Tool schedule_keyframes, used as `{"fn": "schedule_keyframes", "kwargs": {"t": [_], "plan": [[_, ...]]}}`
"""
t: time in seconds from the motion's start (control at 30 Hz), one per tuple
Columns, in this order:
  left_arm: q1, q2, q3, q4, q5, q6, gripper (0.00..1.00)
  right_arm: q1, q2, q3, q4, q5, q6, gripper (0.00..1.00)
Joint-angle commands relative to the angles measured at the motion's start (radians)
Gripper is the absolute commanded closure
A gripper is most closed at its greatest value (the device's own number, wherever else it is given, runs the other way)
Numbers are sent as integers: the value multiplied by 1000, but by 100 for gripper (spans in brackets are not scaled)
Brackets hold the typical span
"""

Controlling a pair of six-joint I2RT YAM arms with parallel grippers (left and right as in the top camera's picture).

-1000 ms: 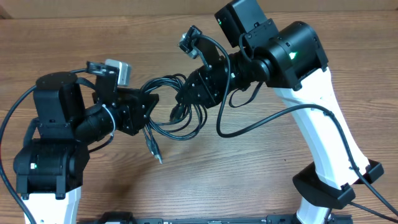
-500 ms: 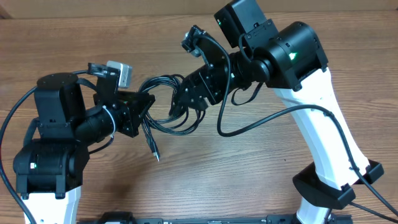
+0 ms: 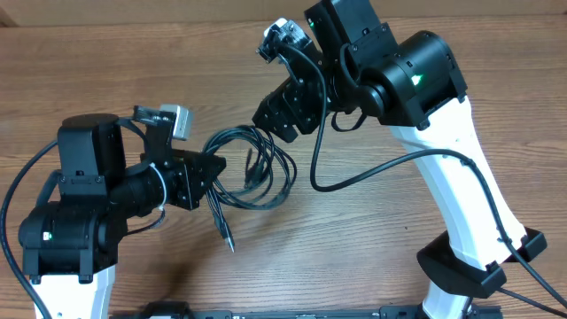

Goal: Untangle cables

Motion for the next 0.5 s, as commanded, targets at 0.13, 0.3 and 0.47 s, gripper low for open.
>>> {"fn": "schedule_keyframes", "kwargs": {"t": [0.13, 0.3, 0.47], "plan": [[5, -3, 62, -33, 110, -51, 96, -2, -16, 2, 20, -6, -138, 16], [5, -3, 66, -34, 109, -70, 96, -2, -16, 2, 23, -124, -211, 15], [5, 9, 66, -53, 58, -69, 96, -2, -16, 2, 73, -141, -220, 16]]}}
